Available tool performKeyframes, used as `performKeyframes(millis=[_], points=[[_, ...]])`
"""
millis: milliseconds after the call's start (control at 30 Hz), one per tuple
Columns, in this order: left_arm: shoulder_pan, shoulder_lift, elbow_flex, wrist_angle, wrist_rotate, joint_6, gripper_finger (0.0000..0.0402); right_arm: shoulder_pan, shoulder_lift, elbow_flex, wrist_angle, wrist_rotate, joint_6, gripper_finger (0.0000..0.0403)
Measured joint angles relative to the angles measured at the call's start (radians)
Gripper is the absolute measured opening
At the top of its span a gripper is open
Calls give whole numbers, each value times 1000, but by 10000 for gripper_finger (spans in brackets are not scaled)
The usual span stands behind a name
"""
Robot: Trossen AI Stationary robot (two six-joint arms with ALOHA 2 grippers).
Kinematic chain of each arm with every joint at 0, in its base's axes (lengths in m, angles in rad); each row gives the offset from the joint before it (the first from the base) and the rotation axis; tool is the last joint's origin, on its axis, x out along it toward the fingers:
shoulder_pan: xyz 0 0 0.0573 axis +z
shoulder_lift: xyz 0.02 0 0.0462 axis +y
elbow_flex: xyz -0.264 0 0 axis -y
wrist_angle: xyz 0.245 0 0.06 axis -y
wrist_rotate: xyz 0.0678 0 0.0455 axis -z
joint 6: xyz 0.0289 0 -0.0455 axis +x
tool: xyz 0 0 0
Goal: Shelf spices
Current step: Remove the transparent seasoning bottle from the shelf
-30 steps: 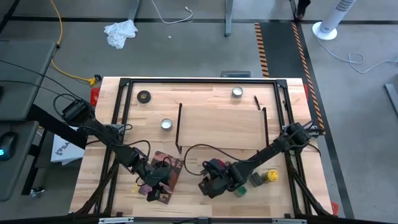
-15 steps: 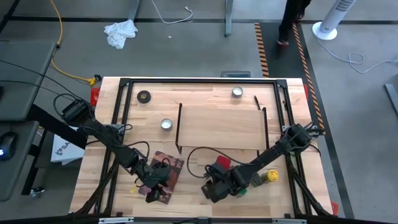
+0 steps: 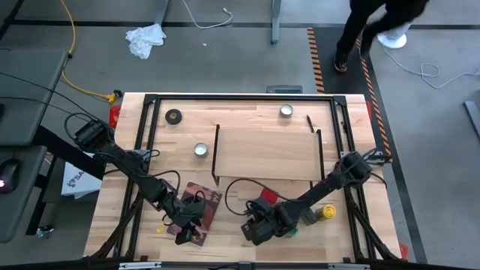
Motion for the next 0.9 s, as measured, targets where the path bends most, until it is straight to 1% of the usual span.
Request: performKeyframes(millis=[167, 367, 567, 667, 767, 900], points=[[0, 0, 0, -3, 1, -11, 196, -1, 22, 1, 48, -1, -1, 232], [0, 0, 0, -6, 1, -15, 196, -1, 77, 6, 73, -49, -3, 232], [0, 0, 0, -24, 0, -15, 196, 0, 79, 5, 64, -27, -32, 231], [0, 0, 0, -18, 1, -16, 196, 0, 80, 4, 61, -30, -51, 214], [0, 0, 0, 2, 1, -15, 196, 3, 80, 4, 58, -27, -52, 173], [5, -8, 0, 51, 1, -15, 196, 16, 64, 0, 69, 11, -65, 172]])
